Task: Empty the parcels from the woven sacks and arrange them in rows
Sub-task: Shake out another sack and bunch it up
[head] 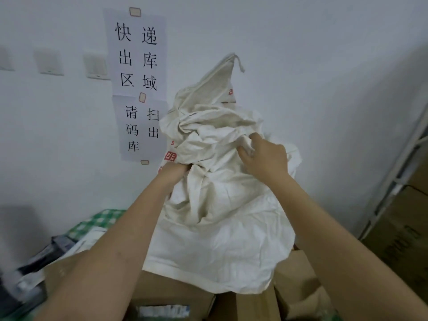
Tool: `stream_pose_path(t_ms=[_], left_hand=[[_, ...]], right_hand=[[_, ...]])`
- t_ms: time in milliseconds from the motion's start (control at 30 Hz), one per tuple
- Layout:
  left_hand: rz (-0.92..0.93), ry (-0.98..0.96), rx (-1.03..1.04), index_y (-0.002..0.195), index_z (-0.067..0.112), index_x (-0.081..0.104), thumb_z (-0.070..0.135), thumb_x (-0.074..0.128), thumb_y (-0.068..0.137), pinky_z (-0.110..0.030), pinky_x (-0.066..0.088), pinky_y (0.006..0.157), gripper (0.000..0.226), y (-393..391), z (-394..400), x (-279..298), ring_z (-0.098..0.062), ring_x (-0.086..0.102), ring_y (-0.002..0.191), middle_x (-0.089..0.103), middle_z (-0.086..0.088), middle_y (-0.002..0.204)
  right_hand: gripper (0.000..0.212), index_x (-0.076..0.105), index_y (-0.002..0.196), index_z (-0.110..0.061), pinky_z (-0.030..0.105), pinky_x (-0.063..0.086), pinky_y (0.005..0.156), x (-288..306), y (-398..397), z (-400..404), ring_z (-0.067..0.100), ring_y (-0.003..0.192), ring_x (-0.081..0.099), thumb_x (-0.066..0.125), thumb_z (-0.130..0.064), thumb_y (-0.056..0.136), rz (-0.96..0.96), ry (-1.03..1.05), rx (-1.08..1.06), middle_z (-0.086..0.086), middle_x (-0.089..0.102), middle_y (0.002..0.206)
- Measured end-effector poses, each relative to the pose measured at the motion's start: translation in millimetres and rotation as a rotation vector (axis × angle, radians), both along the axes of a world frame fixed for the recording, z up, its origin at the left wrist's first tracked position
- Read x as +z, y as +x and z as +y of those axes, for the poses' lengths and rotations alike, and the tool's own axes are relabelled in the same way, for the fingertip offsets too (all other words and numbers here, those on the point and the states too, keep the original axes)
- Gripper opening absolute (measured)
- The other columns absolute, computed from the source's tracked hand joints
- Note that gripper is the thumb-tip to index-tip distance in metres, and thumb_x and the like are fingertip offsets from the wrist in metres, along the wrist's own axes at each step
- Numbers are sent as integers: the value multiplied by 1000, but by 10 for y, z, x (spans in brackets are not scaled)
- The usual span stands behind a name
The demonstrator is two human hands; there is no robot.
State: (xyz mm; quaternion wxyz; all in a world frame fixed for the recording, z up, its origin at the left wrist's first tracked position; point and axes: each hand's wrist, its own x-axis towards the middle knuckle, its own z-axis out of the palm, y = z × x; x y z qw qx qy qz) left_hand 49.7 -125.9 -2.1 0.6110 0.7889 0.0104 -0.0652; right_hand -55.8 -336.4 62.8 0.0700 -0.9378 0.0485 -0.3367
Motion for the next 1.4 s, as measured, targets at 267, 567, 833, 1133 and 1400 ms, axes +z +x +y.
stream_pose_path(t_ms=[267, 567, 833, 1133, 1400], left_hand=[[14, -73, -36, 108, 11, 59, 38, 55, 92, -40, 48, 89, 32, -324, 157, 224, -29, 61, 99, 65, -14, 105], [-146, -308, 45, 124, 18, 54, 42, 60, 86, -43, 48, 96, 46, -518, 240, 325, -27, 61, 107, 65, -4, 114], [-526, -63, 181, 150, 32, 13, 79, 67, 50, -48, 27, 114, 123, -818, 479, 388, -19, 23, 142, 19, 3, 156], [-509, -8, 88, 150, 22, 8, 34, 62, 90, -34, 39, 98, 82, -625, 191, 1166, -27, 43, 130, 40, -1, 144], [-722, -182, 187, 143, 19, 18, 25, 48, 97, -31, 49, 88, 56, -564, 40, 1864, -16, 57, 103, 51, 9, 115]], right_hand=[[125, 8, 152, -30, 48, 20, 115, 12, -281, -217, 31, 138, 28, 77, -69, 56, 276, -61, 50, 7, 28, 149], [17, 56, 92, -6, 32, 33, 67, 101, -126, -50, 26, 91, 46, 61, -21, 86, 95, -123, -22, 7, 46, 102], [35, 47, 65, -18, 31, 36, 57, 433, 50, 189, 26, 79, 55, 55, -37, 93, 87, 358, 105, 5, 53, 85], [13, 56, 91, -14, 19, 43, 55, 1003, 146, 608, 11, 64, 52, 51, -24, 96, -112, 1095, 498, -1, 58, 77], [10, 55, 102, -13, 22, 47, 48, 1532, 229, 578, 15, 64, 57, 53, -22, 97, -102, 1231, 621, 1, 57, 78]])
